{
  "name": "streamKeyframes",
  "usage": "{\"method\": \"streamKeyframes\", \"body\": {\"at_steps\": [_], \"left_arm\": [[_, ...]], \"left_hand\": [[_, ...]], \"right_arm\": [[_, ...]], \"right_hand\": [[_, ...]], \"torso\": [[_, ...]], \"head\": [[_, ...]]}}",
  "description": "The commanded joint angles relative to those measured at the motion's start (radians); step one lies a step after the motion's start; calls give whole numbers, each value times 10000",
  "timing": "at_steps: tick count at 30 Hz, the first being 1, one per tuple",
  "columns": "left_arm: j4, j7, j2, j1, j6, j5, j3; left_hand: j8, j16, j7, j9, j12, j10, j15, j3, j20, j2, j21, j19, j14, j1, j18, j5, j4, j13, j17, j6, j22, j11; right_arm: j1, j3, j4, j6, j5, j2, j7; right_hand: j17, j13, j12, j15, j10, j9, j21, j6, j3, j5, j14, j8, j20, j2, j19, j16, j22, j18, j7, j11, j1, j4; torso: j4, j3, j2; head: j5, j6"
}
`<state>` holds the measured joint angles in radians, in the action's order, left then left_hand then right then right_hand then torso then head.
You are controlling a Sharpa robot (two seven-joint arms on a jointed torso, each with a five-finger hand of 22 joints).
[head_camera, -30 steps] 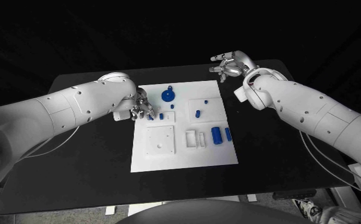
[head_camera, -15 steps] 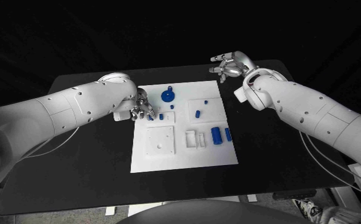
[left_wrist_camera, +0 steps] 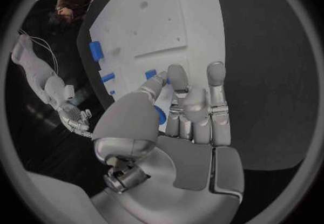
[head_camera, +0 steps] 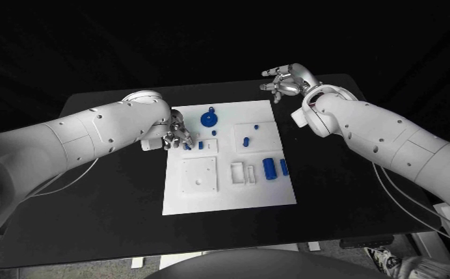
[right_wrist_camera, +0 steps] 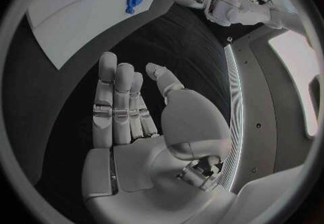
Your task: Assemble the parts on the task board
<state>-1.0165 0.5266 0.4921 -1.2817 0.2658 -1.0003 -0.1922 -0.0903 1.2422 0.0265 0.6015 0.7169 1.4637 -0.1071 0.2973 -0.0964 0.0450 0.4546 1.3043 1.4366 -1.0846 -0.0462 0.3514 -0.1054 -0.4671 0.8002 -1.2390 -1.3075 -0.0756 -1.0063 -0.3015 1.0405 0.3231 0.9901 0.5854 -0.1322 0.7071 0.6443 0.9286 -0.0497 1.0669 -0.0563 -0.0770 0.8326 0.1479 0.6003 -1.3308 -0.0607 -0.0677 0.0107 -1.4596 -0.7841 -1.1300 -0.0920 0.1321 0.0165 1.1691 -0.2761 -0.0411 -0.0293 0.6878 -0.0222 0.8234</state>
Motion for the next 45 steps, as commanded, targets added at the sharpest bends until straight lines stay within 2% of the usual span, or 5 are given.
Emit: {"method": "streamKeyframes", "body": {"at_steps": [1,5,8,17,45], "left_arm": [[-35,-36,-10,8,69,-72,-4],[-44,-34,-4,8,42,-98,-4],[-46,-34,0,8,29,-106,-4],[-49,-42,2,8,4,-115,-4],[-72,-35,0,8,-13,-166,-4]], "left_hand": [[-31,-32,-474,477,-42,484,-33,337,-16,18,-15,-4,15,21,-118,33,-243,-9,-7,-499,-179,-74],[-21,-30,-479,492,-44,485,-32,313,-21,-14,-20,0,18,20,-112,17,-197,-14,-1,-500,-178,-75],[-21,-30,-479,492,-44,485,-32,313,-21,-14,-20,0,18,20,-112,17,-197,-14,-1,-500,-178,-75],[6,-32,-494,522,-46,485,-40,211,-35,-101,-39,14,20,72,-93,-61,-26,-29,1,-513,-178,-84],[35,-26,-551,512,-40,485,-61,-199,-62,-340,-83,44,24,446,-52,-521,382,-48,14,-583,-178,-113]], "right_arm": [[5,-6,22,-82,35,1,-73],[4,-6,26,-78,35,3,-71],[4,-6,29,-77,35,2,-69],[4,-6,37,-73,35,7,-66],[4,-6,47,-67,35,13,-65]], "right_hand": [[-15,-15,-55,-15,10,15,-16,-54,54,35,1,61,-16,46,76,65,3,-47,33,-6,-82,7],[-15,-15,-55,-15,10,15,-16,-54,54,35,1,61,-16,46,76,65,3,-47,33,-6,-82,7],[-15,-15,-55,-15,10,15,-16,-54,54,35,1,61,-16,46,76,65,3,-47,33,-6,-82,7],[-15,-15,-55,-15,10,15,-16,-54,54,35,1,61,-16,46,76,65,3,-47,33,-6,-82,7],[-15,-15,-55,-15,10,15,-16,-54,54,35,1,61,-16,46,76,65,3,-47,33,-6,-82,7]], "torso": [[-5,6,-1],[3,15,3],[4,4,2],[6,16,-5],[4,10,-5]], "head": [[-3,-46],[-2,-97],[-3,-131],[24,-108],[36,-100]]}}
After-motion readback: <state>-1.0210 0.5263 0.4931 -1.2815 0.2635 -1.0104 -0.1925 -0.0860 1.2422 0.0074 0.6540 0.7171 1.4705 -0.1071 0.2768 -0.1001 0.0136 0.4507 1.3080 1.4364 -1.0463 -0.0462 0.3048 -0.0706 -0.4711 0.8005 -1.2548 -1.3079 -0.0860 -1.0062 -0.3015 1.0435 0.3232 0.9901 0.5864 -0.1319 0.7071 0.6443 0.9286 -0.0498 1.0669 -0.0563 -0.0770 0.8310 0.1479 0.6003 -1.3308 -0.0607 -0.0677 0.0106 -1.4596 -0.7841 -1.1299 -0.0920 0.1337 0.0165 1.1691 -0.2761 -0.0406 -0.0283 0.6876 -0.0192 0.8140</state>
